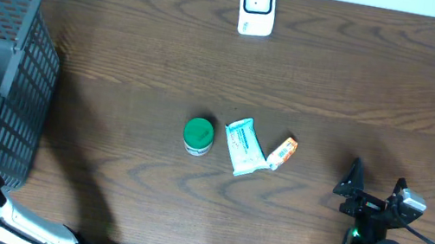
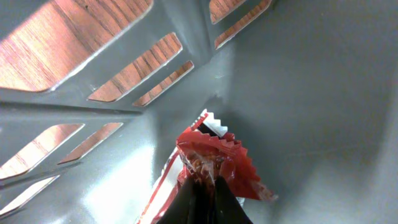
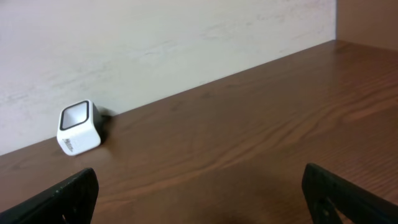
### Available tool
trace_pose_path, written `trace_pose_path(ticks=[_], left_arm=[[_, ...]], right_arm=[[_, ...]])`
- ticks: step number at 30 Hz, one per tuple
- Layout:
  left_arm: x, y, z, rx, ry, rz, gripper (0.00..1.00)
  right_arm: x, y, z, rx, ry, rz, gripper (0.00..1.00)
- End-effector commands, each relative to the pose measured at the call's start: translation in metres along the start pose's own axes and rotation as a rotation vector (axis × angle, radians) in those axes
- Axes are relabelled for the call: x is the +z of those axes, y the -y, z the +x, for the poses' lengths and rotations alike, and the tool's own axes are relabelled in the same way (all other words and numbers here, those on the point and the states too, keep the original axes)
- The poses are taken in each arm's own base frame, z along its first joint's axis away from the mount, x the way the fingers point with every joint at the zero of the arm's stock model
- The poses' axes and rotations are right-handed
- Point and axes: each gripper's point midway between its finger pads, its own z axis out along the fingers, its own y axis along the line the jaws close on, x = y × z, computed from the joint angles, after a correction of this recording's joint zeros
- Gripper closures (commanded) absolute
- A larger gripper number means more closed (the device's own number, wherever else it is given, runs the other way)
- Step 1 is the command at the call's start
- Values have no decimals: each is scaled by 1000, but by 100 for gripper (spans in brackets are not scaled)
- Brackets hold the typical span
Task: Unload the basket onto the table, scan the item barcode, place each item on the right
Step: 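Lower the left gripper inside the basket and align over the Top bar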
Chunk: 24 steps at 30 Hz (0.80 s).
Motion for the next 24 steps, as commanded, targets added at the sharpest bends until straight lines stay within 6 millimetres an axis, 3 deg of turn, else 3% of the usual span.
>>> trace_pose_path(ticks=[1,4,7,12,14,18,21,24], left_arm=[[33,-1,44,-129,-152,23,93],[8,23,15,-208,-70,165,93],[-40,57,-22,-249,48,386,93],[-168,118,-73,-168,297,851,93],[-232,136,-80,-94,392,1021,93],[-324,152,-75,19,522,1184,93],[-377,156,-63,88,629,1199,93],[-396,150,-59,67,707,1128,93]], right_arm=[[0,0,0,3,0,1,1],[0,0,0,3,0,1,1],[0,0,0,3,0,1,1],[0,0,0,3,0,1,1],[0,0,0,3,0,1,1],[0,0,0,3,0,1,1],[0,0,0,3,0,1,1],[0,0,0,3,0,1,1]])
